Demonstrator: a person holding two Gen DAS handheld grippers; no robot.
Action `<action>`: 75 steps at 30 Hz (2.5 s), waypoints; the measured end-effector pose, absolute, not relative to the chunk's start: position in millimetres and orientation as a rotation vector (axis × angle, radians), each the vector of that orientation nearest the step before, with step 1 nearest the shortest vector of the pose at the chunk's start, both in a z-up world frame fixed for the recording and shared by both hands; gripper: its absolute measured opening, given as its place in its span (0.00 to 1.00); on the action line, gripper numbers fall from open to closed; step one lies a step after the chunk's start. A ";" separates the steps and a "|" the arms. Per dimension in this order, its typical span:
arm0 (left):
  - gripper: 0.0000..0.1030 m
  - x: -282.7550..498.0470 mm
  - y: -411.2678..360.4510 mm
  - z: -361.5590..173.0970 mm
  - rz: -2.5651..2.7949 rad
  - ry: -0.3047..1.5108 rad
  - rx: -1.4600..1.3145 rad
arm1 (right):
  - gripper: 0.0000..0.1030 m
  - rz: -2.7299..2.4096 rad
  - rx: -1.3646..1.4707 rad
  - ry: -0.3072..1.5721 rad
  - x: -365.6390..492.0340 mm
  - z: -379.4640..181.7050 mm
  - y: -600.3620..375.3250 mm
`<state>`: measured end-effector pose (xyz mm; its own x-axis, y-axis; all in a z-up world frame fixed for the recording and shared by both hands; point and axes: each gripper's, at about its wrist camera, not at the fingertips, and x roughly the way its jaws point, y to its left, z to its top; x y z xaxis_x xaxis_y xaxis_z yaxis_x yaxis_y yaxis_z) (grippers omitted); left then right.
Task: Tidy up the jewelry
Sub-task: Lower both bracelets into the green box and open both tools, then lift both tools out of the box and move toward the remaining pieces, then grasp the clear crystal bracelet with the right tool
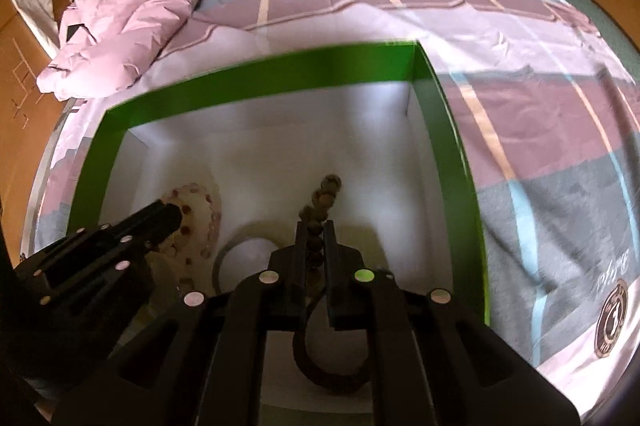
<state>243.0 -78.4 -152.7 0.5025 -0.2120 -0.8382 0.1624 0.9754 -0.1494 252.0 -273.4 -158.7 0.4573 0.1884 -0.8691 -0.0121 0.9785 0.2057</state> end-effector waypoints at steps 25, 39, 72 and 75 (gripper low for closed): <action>0.98 57.1 -21.5 -62.0 -0.213 0.876 0.025 | 0.84 0.301 0.024 1.058 99.0 -106.1 -260.4; 0.98 45.6 48.6 -119.3 -0.100 0.972 -0.200 | 0.52 0.504 0.241 1.234 88.6 -181.5 -264.1; 0.98 44.4 24.1 -129.2 -0.167 1.005 -0.137 | 0.07 0.494 0.078 1.192 76.9 -185.3 -261.4; 0.98 43.9 17.9 -129.8 -0.185 1.009 -0.125 | 0.07 0.486 0.061 1.156 75.3 -173.8 -259.2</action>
